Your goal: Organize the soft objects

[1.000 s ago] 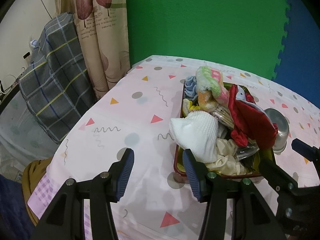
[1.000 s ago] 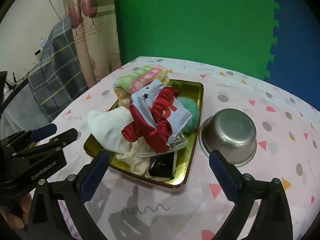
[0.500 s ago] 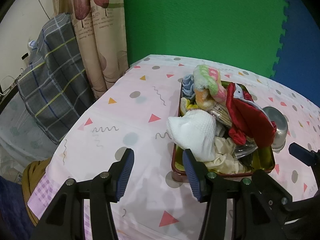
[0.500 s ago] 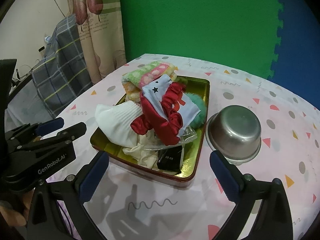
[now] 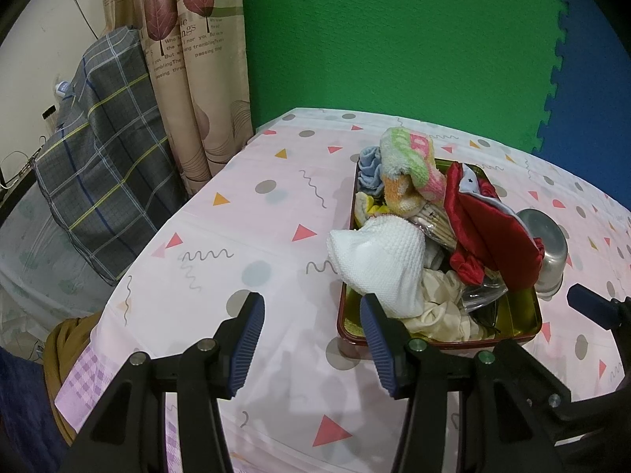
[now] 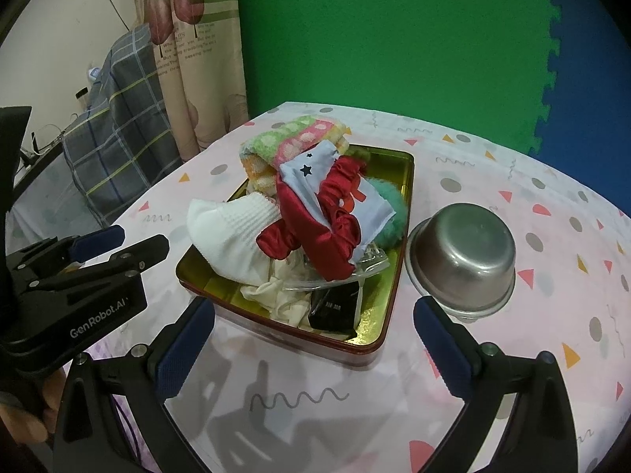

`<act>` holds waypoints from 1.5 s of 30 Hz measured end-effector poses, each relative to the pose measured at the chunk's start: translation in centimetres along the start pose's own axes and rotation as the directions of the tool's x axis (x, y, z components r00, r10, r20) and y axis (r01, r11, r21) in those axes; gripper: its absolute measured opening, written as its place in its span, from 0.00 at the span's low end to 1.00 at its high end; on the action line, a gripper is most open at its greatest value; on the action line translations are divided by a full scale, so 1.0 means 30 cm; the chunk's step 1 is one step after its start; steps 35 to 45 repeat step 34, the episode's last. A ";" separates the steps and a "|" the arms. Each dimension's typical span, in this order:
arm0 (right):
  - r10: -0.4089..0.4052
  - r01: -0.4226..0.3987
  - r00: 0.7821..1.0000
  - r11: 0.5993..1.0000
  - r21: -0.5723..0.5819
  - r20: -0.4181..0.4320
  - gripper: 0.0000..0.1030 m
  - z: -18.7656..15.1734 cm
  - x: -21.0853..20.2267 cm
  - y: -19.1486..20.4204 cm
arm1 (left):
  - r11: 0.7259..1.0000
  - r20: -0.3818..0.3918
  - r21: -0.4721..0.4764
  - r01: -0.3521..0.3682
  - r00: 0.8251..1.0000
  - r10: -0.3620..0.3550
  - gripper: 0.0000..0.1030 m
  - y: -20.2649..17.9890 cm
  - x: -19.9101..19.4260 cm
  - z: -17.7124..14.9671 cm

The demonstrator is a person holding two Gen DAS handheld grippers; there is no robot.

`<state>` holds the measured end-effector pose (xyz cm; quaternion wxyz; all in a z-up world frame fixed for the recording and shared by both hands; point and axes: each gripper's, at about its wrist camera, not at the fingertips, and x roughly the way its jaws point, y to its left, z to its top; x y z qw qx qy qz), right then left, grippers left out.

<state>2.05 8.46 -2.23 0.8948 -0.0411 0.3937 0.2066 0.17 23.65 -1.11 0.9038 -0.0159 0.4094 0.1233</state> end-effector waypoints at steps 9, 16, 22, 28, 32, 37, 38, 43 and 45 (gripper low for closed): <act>0.004 -0.004 1.000 1.000 -0.002 -0.014 0.98 -0.008 0.010 0.001 | 1.000 -0.001 0.001 -0.001 1.000 0.001 0.50 -0.002 -0.001 0.001; 0.001 -0.001 1.000 1.000 -0.003 -0.018 0.98 -0.008 0.011 0.003 | 1.000 -0.001 0.001 -0.002 1.000 0.002 0.50 -0.002 0.000 0.002; 0.007 -0.007 1.000 1.000 -0.001 -0.028 0.98 -0.014 0.018 0.001 | 1.000 -0.002 0.003 -0.002 1.000 0.002 0.50 -0.003 0.000 0.002; 0.006 -0.006 1.000 1.000 -0.002 -0.030 0.98 -0.016 0.020 0.002 | 1.000 0.017 0.014 0.000 1.000 -0.001 0.50 -0.010 -0.012 0.000; 0.005 -0.005 1.000 1.000 -0.002 -0.030 0.98 -0.015 0.020 0.002 | 1.000 0.026 0.012 0.005 1.000 -0.005 0.50 -0.007 -0.017 0.001; 0.003 -0.003 1.000 1.000 -0.003 -0.029 0.98 -0.016 0.020 0.003 | 1.000 0.026 0.016 0.002 1.000 -0.002 0.50 -0.008 -0.019 0.002; 0.003 -0.003 1.000 1.000 -0.003 -0.029 0.98 -0.016 0.020 0.003 | 1.000 0.026 0.016 0.002 1.000 -0.002 0.50 -0.008 -0.019 0.002; 0.003 -0.003 1.000 1.000 -0.003 -0.029 0.98 -0.016 0.020 0.003 | 1.000 0.026 0.016 0.002 1.000 -0.002 0.50 -0.008 -0.019 0.002; 0.003 -0.003 1.000 1.000 -0.003 -0.029 0.98 -0.016 0.020 0.003 | 1.000 0.026 0.016 0.002 1.000 -0.002 0.50 -0.008 -0.019 0.002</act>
